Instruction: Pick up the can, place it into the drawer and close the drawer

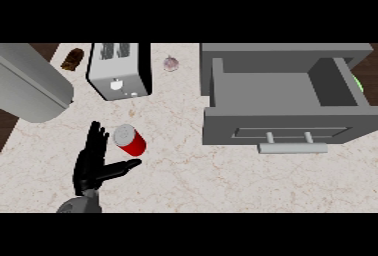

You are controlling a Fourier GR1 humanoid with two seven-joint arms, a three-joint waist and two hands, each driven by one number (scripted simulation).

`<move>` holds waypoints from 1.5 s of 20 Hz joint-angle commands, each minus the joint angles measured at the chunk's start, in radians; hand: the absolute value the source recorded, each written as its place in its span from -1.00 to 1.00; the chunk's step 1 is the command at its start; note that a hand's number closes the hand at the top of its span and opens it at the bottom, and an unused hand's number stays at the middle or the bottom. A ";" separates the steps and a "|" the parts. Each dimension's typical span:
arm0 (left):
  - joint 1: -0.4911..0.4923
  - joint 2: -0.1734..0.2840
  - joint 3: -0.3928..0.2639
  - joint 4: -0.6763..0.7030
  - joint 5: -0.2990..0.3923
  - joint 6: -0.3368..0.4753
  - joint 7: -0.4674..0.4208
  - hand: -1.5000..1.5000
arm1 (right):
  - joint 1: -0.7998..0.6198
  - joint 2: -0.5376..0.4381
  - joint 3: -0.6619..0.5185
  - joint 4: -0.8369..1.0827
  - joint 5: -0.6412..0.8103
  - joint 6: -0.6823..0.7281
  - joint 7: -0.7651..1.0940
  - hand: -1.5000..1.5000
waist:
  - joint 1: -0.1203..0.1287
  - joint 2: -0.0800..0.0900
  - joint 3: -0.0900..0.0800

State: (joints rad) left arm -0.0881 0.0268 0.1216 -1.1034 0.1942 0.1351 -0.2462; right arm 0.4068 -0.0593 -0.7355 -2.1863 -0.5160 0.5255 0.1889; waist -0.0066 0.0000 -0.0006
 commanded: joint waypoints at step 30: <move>-0.265 0.000 0.040 0.307 0.179 -0.253 -0.150 1.00 | 0.004 0.045 0.013 -0.123 -0.047 -0.049 0.122 -1.00 | 0.006 -0.002 0.001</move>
State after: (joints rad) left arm -0.3672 0.0266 0.1708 -0.7060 0.3483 -0.0870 -0.4311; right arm 0.4337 -0.0181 -0.7318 -2.2607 -0.5515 0.5244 0.2510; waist -0.0083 -0.0002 -0.0002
